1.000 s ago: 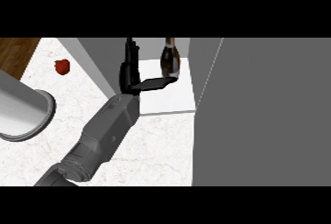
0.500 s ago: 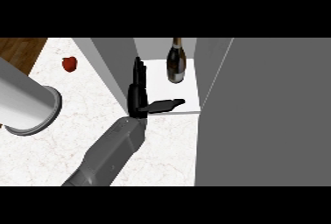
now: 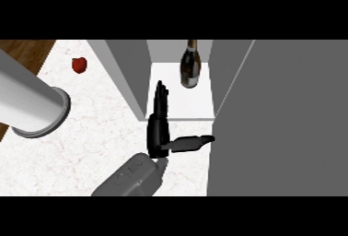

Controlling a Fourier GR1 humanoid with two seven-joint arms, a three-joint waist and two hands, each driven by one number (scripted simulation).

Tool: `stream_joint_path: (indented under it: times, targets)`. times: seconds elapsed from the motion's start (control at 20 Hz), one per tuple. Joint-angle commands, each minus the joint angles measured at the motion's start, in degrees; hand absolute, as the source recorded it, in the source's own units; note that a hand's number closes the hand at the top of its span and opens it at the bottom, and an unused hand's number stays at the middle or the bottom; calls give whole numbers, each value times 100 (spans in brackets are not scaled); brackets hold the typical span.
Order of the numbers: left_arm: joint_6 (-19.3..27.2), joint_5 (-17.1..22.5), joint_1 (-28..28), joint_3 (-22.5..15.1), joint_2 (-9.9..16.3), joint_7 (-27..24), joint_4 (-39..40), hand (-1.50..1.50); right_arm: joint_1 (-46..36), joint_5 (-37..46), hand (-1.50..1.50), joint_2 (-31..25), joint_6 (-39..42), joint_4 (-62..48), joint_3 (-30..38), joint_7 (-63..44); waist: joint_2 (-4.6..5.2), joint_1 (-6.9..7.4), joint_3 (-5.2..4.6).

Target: Pick up the wine, place it into the cabinet and close the cabinet

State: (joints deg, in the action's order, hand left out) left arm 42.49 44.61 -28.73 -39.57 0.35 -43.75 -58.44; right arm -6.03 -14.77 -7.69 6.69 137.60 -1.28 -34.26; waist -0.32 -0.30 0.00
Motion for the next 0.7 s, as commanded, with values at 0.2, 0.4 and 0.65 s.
stream_joint_path:
  times: [0.2,0.4,0.65]
  targets:
    - [823,-755,1155,-621,-19,229,-1782,-150,212,-23,-150,104,-71,491,-40,-11,12,40,0]
    - [1273,-1057,1610,-756,409,472,-2697,-150,654,-187,-150,36,141,695,163,159,5,26,4]
    - [1499,-1334,1999,-789,667,856,-3482,-150,791,-318,-150,99,423,499,75,442,13,20,4]
